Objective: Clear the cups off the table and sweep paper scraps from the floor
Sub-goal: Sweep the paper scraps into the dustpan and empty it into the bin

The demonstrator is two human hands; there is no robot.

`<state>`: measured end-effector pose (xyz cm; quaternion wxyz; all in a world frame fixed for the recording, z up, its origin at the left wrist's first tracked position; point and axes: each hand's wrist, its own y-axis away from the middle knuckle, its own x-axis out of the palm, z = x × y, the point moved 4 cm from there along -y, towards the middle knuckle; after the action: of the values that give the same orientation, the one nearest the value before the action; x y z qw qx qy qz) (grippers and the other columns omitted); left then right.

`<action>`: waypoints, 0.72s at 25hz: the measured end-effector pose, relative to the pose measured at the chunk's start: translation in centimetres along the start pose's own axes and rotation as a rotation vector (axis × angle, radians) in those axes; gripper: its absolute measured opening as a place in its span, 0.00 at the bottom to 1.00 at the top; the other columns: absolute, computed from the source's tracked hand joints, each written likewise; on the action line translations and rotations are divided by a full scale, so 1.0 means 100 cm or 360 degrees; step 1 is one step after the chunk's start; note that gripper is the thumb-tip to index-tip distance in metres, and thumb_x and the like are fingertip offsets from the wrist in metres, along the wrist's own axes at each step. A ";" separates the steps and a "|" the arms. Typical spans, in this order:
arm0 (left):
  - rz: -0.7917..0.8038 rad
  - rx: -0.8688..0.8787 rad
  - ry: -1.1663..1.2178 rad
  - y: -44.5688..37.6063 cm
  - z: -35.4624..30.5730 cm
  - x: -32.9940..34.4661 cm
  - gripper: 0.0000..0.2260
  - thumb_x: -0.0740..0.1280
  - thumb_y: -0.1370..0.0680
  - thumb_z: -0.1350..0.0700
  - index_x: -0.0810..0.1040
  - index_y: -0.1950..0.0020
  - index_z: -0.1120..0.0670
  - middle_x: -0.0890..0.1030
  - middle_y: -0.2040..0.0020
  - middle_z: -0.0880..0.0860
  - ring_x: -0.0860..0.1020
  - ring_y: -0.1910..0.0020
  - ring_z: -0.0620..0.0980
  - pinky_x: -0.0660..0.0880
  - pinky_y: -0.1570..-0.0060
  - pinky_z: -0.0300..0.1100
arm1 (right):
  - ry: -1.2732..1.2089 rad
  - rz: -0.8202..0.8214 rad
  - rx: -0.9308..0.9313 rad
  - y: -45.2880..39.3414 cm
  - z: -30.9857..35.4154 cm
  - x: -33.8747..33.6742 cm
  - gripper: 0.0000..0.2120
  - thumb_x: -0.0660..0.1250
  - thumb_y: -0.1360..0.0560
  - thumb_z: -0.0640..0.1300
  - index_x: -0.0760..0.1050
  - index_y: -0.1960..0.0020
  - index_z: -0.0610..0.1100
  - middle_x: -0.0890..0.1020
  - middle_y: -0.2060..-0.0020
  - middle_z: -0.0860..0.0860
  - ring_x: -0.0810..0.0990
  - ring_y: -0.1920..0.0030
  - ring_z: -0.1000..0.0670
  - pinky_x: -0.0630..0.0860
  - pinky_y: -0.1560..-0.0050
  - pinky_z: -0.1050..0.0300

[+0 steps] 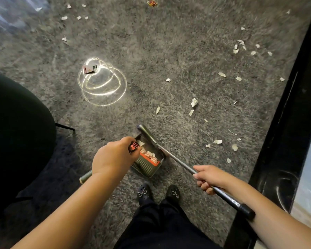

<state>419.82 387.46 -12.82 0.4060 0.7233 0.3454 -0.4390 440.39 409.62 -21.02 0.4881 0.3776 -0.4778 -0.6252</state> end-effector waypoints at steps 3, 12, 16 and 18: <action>-0.0062 0.0009 0.0091 -0.010 0.002 -0.008 0.16 0.68 0.26 0.39 0.78 0.42 0.43 0.83 0.59 0.44 0.80 0.62 0.50 0.75 0.65 0.41 | -0.0038 -0.0072 -0.0134 -0.001 0.023 0.004 0.29 0.58 0.20 0.35 0.53 0.23 0.46 0.70 0.70 0.47 0.65 0.80 0.57 0.63 0.81 0.65; -0.0105 -0.0002 0.0109 -0.106 -0.029 -0.025 0.16 0.67 0.27 0.38 0.78 0.43 0.43 0.79 0.62 0.45 0.77 0.63 0.51 0.76 0.64 0.42 | -0.0179 -0.0227 -0.0333 -0.046 0.118 -0.050 0.29 0.58 0.21 0.34 0.54 0.23 0.45 0.69 0.70 0.47 0.65 0.81 0.56 0.62 0.81 0.65; -0.0073 -0.0081 0.0067 -0.164 -0.051 -0.032 0.17 0.67 0.27 0.37 0.79 0.43 0.43 0.82 0.58 0.48 0.80 0.59 0.53 0.78 0.61 0.45 | -0.0089 -0.0254 -0.0305 -0.082 0.176 -0.093 0.22 0.57 0.20 0.34 0.61 0.27 0.41 0.68 0.70 0.46 0.64 0.81 0.57 0.62 0.81 0.66; -0.0066 -0.0096 0.0038 -0.192 -0.064 -0.036 0.17 0.67 0.27 0.37 0.79 0.44 0.43 0.82 0.59 0.47 0.79 0.61 0.52 0.79 0.63 0.44 | -0.0005 -0.0260 -0.0276 -0.100 0.206 -0.114 0.18 0.57 0.21 0.34 0.63 0.31 0.38 0.68 0.71 0.47 0.64 0.82 0.57 0.62 0.80 0.66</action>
<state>404.28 400.96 -13.18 0.4141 0.7086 0.3783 -0.4281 421.28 426.05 -25.34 0.4656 0.3705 -0.3903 -0.7025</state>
